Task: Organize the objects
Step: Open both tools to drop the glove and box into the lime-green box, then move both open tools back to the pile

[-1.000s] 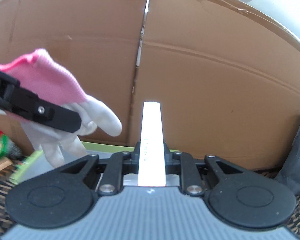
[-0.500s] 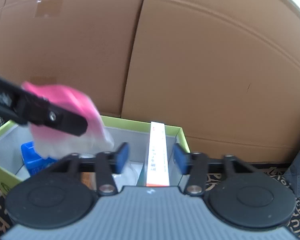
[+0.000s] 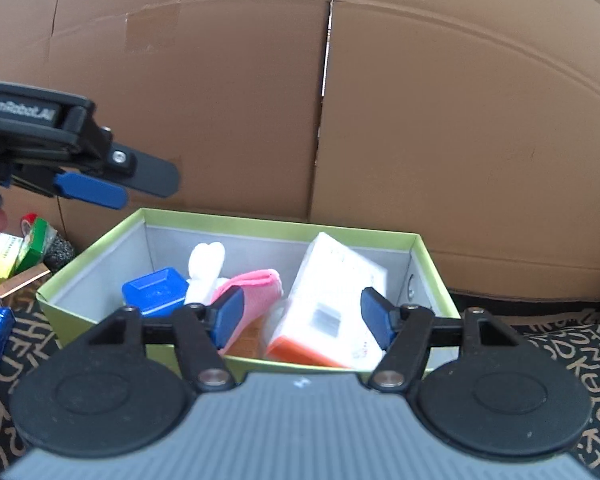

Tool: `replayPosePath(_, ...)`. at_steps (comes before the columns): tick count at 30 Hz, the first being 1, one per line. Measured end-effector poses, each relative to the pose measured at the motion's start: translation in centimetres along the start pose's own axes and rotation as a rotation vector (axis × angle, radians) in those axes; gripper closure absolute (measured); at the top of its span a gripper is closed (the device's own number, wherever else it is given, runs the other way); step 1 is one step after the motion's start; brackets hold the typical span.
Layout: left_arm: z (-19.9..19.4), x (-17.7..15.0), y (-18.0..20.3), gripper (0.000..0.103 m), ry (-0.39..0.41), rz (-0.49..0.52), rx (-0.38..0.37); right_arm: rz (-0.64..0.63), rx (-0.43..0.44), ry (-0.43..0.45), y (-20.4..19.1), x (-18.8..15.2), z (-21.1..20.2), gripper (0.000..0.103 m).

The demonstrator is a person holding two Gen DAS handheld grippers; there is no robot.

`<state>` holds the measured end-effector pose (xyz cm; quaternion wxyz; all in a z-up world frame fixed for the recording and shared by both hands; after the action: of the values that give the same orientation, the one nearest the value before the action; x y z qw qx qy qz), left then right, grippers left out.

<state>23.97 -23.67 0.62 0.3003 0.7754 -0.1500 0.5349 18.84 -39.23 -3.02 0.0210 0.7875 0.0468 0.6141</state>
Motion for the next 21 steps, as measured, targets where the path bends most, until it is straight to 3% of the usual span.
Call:
replayPosePath(2, -0.7, -0.1, 0.2, 0.016, 0.008, 0.023, 0.007, 0.011, -0.005, -0.004, 0.5, 0.3, 0.2, 0.039)
replayPosePath(4, -1.6, -0.2, 0.2, 0.016, 0.016, 0.043, 0.019, 0.022, -0.008, 0.001, 0.2, 0.6, -0.4, 0.03)
replayPosePath(6, -2.6, -0.4, 0.3, 0.015, 0.02, 0.062, 0.037, 0.029, -0.023, 0.012, 0.3, 0.7, -1.1, 0.007)
replayPosePath(8, -3.7, -0.7, 0.4, 0.01, 0.029, 0.078, 0.049, 0.023, -0.033, 0.036, -0.2, 1.6, -1.6, 0.001)
replayPosePath(14, -6.6, -2.1, -0.3, 0.005, -0.027, 0.094, 0.124, 0.006, -0.021, 0.084, -3.1, 3.1, -4.8, 0.0)
replayPosePath(17, -8.2, -2.8, -0.8, 0.005, -0.025, 0.118, 0.16, 0.017, -0.006, 0.069, -4.1, 2.8, -5.9, 0.0)
replayPosePath(21, -10.3, -3.4, -1.8, 0.005, -0.013, 0.076, 0.179, 0.029, 0.016, 0.056, -5.4, 2.2, -7.7, 0.0)
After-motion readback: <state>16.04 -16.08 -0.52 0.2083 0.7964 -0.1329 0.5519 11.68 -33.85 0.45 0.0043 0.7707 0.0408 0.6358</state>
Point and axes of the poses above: each gripper's, at about its wrist camera, not at the fingertips, and z roughly the way its jaws point, y to its right, x to its top, the point moved 4 cm from there along z, roughly the way its jaws point, and after that the axes turned 10 degrees about y, right-handed, at the moved point
